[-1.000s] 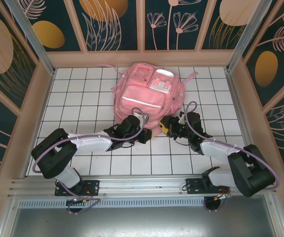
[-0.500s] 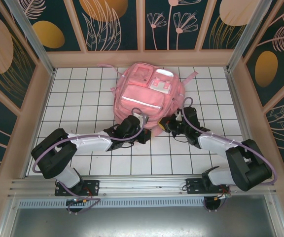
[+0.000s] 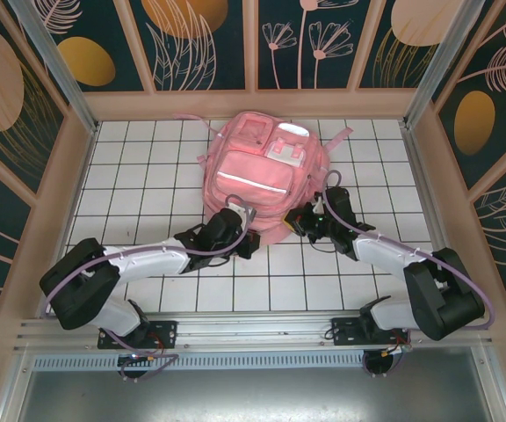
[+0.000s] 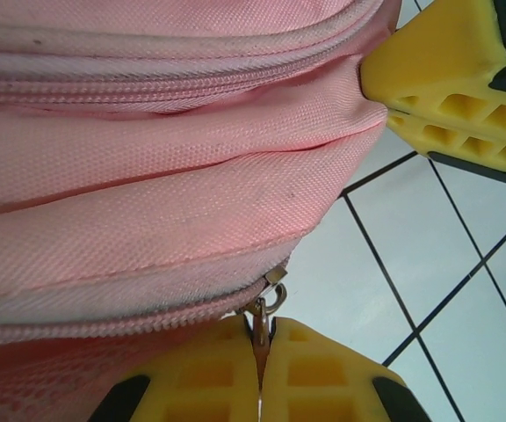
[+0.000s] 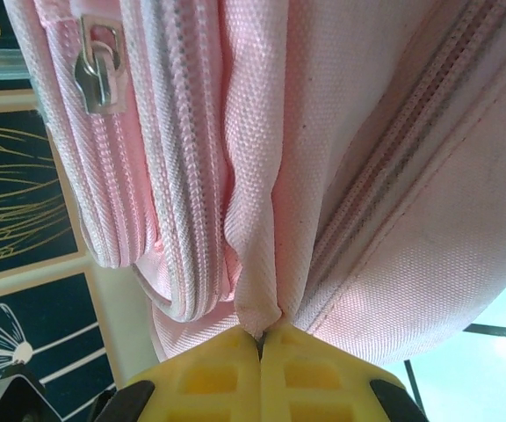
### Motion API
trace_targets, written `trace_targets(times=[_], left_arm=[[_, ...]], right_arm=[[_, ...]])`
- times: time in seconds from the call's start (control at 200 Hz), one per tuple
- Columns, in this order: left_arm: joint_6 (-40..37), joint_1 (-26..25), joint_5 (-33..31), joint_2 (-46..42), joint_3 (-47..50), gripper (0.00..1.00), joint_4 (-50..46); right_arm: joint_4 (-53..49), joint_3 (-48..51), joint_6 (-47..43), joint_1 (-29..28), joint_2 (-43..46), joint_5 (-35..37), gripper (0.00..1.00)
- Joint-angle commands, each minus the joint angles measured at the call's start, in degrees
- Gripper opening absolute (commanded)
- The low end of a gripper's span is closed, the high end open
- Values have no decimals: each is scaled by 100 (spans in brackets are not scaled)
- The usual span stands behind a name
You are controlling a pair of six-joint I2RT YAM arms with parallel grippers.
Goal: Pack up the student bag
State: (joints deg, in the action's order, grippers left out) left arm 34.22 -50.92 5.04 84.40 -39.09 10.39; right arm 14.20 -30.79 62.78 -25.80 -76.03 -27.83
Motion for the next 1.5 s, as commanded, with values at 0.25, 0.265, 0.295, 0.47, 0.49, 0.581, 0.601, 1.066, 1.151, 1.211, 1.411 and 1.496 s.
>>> trace_targets(times=[0.25,0.265,0.295,0.47,0.49,0.581,0.601,1.066,1.151,1.211,1.411,1.496], left_arm=[[-179,161,-214,-557,304,0,-521],[-179,165,-217,-573,320,0,-527],[-179,170,-227,-594,339,0,-544],[-144,192,-328,-757,458,0,-606],[-142,192,-355,-779,471,0,-615],[-134,196,-414,-838,506,0,-652],[-128,197,-428,-855,515,0,-660],[-196,197,306,-416,387,14,-164],[-306,196,261,-472,355,28,3],[-361,192,164,-525,333,32,155],[-253,196,97,-334,27,33,335],[-101,205,182,-269,-24,30,452]], right_arm=[[-715,-373,-573,325,235,919,0],[-739,-389,-590,325,245,934,0],[-787,-414,-612,351,255,946,0],[-1031,-588,-768,567,286,903,0],[-1065,-614,-796,597,290,903,0],[-1270,-732,-922,690,299,941,0],[-1325,-773,-959,711,305,954,0],[-1487,-933,-1383,625,297,701,5],[-1617,-908,-1621,625,356,709,23],[-1764,-908,-1790,620,448,832,33],[-2167,-977,-2308,414,933,913,44],[-2318,-982,-2367,48,1037,1075,43]])
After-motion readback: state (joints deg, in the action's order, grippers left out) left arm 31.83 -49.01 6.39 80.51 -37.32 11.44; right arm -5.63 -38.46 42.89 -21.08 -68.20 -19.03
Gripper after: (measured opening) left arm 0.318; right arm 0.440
